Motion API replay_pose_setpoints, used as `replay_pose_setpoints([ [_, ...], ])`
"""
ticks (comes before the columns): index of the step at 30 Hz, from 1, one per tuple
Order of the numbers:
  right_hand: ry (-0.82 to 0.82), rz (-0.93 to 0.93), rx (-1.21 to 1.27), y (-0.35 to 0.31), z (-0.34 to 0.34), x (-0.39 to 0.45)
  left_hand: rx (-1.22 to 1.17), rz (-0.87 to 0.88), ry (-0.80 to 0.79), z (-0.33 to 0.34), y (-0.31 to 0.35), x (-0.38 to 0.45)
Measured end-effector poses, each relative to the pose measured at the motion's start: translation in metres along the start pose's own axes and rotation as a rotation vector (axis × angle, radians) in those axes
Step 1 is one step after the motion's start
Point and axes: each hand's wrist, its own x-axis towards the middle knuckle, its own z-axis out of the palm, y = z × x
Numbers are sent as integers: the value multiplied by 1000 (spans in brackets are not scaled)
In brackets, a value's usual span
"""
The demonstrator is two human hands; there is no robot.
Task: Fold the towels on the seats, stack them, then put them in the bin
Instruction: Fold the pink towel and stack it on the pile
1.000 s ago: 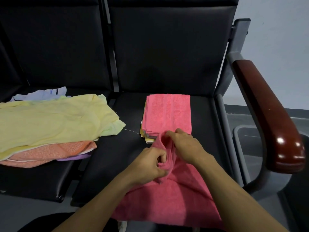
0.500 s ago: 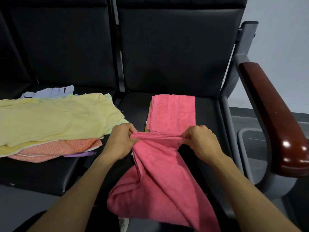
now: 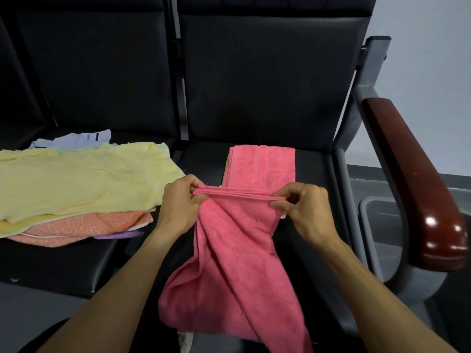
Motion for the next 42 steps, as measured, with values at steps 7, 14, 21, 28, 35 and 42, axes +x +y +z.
replay_pose_setpoints([
  [7,64,-27,-89,-2,-2,1,-13,30,43,3,4,3],
  [14,185,44,106,-28,-14,-15,-33,58,40,-20,39,-8],
  [21,192,-128,85,-127,-85,-29,-80,113,189,-108,114,-25],
  [28,223,-291,-220,-211,-127,-53,74,129,318,-177,162,-57],
  [35,277,-274,-198,-234,-141,-69,110,161,326,-202,182,-72],
  [42,304,-220,-58,-246,-147,-85,-5,202,233,-205,191,-80],
])
